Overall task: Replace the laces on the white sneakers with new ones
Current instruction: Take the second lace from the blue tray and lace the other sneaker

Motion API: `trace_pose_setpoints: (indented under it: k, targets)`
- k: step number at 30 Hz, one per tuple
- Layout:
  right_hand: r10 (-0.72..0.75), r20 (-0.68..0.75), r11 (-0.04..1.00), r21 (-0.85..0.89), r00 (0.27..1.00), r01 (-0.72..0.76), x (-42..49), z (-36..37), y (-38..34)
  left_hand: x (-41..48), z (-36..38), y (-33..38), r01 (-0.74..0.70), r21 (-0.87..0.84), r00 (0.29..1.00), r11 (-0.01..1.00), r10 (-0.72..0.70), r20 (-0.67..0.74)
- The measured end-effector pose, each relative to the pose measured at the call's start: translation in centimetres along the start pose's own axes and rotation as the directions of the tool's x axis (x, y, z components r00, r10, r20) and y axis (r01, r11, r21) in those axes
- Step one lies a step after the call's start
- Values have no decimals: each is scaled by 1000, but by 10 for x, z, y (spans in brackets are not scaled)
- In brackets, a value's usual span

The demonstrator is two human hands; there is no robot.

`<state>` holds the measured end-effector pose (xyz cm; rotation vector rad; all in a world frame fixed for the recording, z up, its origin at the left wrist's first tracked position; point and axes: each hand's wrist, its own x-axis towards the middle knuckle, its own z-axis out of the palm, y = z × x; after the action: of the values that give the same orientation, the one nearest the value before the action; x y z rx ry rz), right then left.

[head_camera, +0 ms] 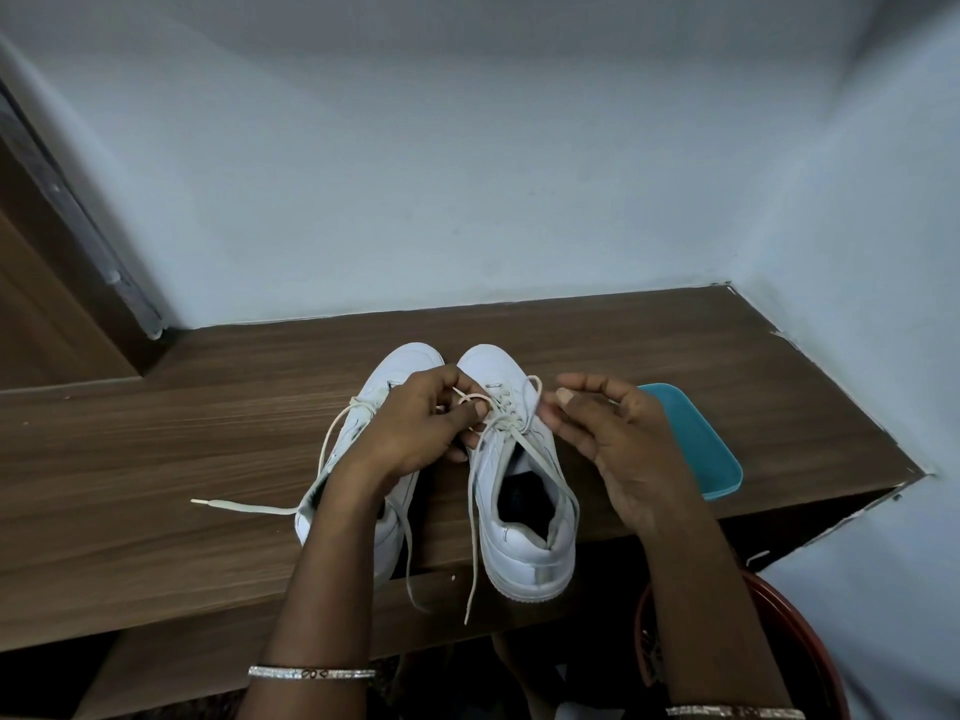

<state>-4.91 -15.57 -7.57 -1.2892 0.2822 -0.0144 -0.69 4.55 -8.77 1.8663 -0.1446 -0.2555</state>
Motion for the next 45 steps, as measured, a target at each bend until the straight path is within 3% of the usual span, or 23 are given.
trace_pose_setpoints:
  k: [2, 5, 7, 11, 18, 23, 26, 30, 33, 38, 45]
  targets:
    - [-75, 0, 982, -172, 997, 74, 4, -5, 5, -1, -1, -1, 41, -39, 998, 998, -39, 39]
    - [-108, 26, 860, -499, 994, 107, 5, -11, 3, -3, -2, -1, 140, -110, 984, 984, -126, 126]
    - [-20, 109, 822, -565, 994, 79, 2, -13, 0, -4, -2, 0, 200, -144, 968, 969, -172, 183]
    - [74, 298, 718, -678, 952, 157, -4, -18, -1, -5, -3, 1, 243, -132, 951, 961, -209, 228]
    - [-180, 351, 537, -747, 919, 391, 0, -7, 9, -2, 0, 1, 172, -140, 978, 975, -152, 140]
    - [-149, 342, 707, -619, 928, 342, -2, -18, 2, -2, -1, 1, 125, -185, 991, 975, -112, 79]
    - [-230, 378, 725, -547, 896, 417, -2, -13, 4, -1, 3, 1, 104, -222, 994, 969, -92, 63]
    - [-307, 297, 764, -490, 904, 421, 2, -13, 9, 1, 8, -3, 74, -239, 996, 968, -83, -30]
    - [-292, 174, 785, -518, 940, 340, 7, -16, 19, 2, 11, -8, 57, -127, 990, 990, -72, -117]
    - [-225, 89, 841, -485, 970, 239, 8, -13, 31, 5, 17, -12, 60, 166, 976, 984, -23, -216]
    - [-236, 6, 855, -474, 972, 210, 4, -12, 41, 5, 20, -15, 82, 285, 953, 955, 9, -304]
